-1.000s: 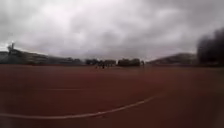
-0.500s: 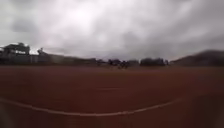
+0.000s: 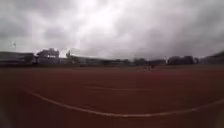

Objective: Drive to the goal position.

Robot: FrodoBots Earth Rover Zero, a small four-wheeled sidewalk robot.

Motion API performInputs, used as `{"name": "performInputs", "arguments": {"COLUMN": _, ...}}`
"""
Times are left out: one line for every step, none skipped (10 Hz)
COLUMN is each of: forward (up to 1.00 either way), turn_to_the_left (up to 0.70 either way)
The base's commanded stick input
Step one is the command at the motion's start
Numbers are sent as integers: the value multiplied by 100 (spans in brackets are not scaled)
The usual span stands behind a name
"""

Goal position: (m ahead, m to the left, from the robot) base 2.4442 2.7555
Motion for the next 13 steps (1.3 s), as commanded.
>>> {"name": "performInputs", "arguments": {"forward": 0, "turn_to_the_left": 70}}
{"name": "performInputs", "arguments": {"forward": 0, "turn_to_the_left": 70}}
{"name": "performInputs", "arguments": {"forward": 0, "turn_to_the_left": 70}}
{"name": "performInputs", "arguments": {"forward": 0, "turn_to_the_left": 70}}
{"name": "performInputs", "arguments": {"forward": 0, "turn_to_the_left": 70}}
{"name": "performInputs", "arguments": {"forward": 0, "turn_to_the_left": 70}}
{"name": "performInputs", "arguments": {"forward": 0, "turn_to_the_left": 70}}
{"name": "performInputs", "arguments": {"forward": 0, "turn_to_the_left": 70}}
{"name": "performInputs", "arguments": {"forward": 0, "turn_to_the_left": 70}}
{"name": "performInputs", "arguments": {"forward": 0, "turn_to_the_left": 56}}
{"name": "performInputs", "arguments": {"forward": 0, "turn_to_the_left": 37}}
{"name": "performInputs", "arguments": {"forward": 0, "turn_to_the_left": 18}}
{"name": "performInputs", "arguments": {"forward": 0, "turn_to_the_left": 0}}
